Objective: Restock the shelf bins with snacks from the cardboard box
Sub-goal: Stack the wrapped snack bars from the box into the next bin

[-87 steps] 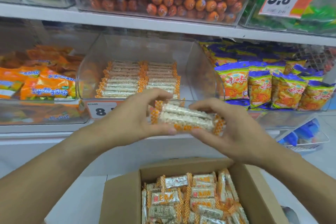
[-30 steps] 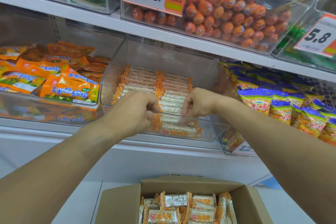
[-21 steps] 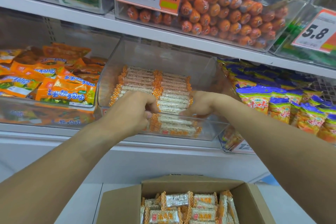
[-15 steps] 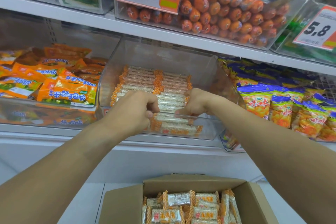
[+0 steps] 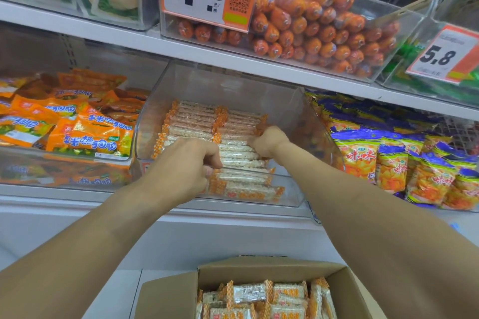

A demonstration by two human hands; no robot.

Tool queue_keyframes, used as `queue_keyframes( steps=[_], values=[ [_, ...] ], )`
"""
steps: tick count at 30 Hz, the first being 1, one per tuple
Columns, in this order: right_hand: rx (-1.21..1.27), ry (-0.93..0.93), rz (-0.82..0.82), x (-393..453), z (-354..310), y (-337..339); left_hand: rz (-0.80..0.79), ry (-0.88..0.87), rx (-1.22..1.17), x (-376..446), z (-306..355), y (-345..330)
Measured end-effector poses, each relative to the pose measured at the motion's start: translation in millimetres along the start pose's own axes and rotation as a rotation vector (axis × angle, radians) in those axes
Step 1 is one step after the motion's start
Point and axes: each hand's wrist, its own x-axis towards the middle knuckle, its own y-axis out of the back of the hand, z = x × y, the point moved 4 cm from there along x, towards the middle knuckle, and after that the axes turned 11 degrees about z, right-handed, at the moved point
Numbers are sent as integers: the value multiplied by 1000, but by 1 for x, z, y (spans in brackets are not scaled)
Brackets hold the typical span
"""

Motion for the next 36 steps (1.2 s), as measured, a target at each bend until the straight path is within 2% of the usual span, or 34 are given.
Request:
queue_keyframes(
  steps=[3,6,11,17,21,24,29,36],
  values=[
    [86,-71,-46,13,5,-4,-4,-1,-5,2,1,-1],
    [185,-134,24,29,6,-4,-8,-8,-9,1,1,0],
    [277,-104,82,45,-5,-5,-1,-26,-9,3,4,-1],
    [170,0,83,54,-12,-23,-16,-16,-7,3,-1,0],
    [202,-26,62,56,-9,-13,-13,-5,-22,3,-2,1],
    [280,-86,129,57,-3,-5,-10,-10,-10,2,-1,1],
    [291,-42,35,60,-1,-18,-1,-26,-11,0,1,1],
    [222,11,10,59,-4,-14,7,-27,2,3,1,-1]
  ],
)
